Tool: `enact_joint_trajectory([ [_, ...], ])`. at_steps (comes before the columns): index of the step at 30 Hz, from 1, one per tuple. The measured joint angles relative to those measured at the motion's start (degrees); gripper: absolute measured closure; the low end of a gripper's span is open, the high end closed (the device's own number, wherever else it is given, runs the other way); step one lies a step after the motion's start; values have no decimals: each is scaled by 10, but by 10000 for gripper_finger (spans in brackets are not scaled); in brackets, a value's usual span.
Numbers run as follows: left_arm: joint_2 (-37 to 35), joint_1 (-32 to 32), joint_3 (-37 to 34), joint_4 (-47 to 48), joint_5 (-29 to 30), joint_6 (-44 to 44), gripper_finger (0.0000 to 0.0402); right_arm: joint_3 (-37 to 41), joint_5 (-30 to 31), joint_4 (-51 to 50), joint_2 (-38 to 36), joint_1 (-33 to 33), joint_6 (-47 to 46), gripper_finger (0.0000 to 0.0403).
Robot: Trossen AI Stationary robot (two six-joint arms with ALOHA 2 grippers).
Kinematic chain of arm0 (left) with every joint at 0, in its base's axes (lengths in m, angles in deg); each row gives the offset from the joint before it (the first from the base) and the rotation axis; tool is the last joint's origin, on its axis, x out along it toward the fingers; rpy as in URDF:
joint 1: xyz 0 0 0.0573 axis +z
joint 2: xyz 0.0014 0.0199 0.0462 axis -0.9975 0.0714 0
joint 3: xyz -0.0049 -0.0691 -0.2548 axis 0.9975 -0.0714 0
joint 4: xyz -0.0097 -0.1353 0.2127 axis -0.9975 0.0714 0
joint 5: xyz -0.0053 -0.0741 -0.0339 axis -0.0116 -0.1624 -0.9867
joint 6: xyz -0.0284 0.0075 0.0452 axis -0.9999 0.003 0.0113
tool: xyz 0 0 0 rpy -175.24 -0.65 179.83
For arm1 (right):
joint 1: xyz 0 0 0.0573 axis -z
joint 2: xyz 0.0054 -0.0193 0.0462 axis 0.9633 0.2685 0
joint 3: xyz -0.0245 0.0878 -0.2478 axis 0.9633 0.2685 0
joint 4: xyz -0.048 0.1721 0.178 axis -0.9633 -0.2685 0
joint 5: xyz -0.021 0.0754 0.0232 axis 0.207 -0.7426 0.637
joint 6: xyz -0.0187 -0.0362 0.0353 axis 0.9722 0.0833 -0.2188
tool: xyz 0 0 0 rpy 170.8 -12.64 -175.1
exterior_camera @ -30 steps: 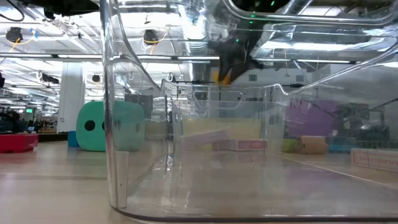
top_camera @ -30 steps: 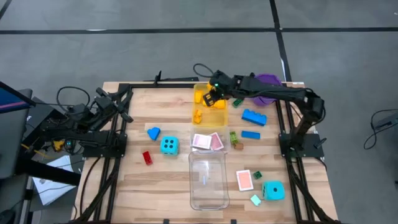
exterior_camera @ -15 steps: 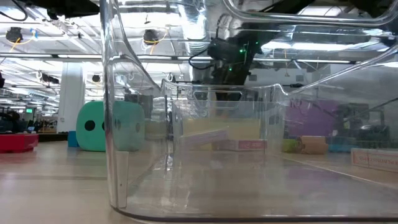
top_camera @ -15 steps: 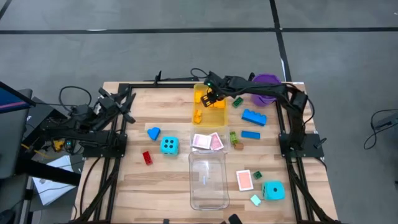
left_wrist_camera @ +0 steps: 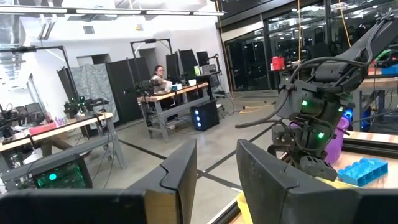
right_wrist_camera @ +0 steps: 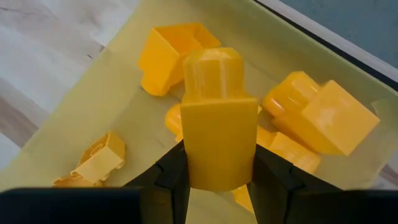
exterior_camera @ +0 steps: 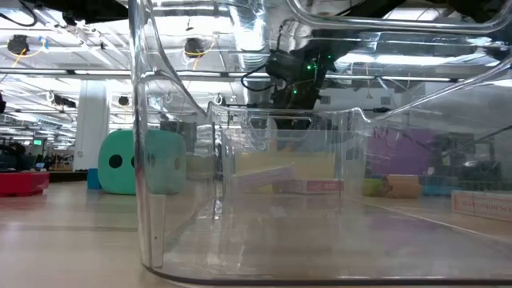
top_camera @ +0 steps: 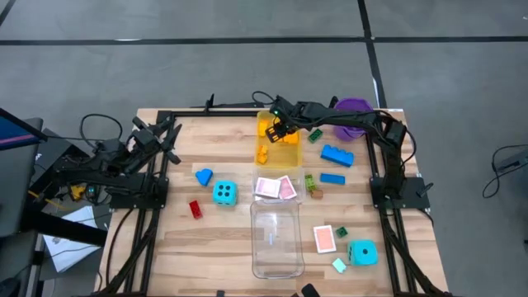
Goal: Pick & Place Toys
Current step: Put the yellow game piece into the yellow bin, then put the blue dice into the bottom transparent bin
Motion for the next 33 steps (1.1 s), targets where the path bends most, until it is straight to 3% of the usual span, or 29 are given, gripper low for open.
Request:
enact_joint_trajectory([
  [10, 0, 0, 0, 0, 0, 0, 294, 0, 0, 16, 0, -1, 8, 272],
  [26, 0, 0, 0, 0, 0, 0, 294, 0, 32, 40, -4, -3, 29, 176],
  [30, 0, 0, 0, 1, 0, 0, 294, 0, 38, 27, -25, -24, 37, 173],
  [33, 0, 0, 0, 6, 0, 0, 294, 0, 78, 10, -46, -59, 41, 173],
])
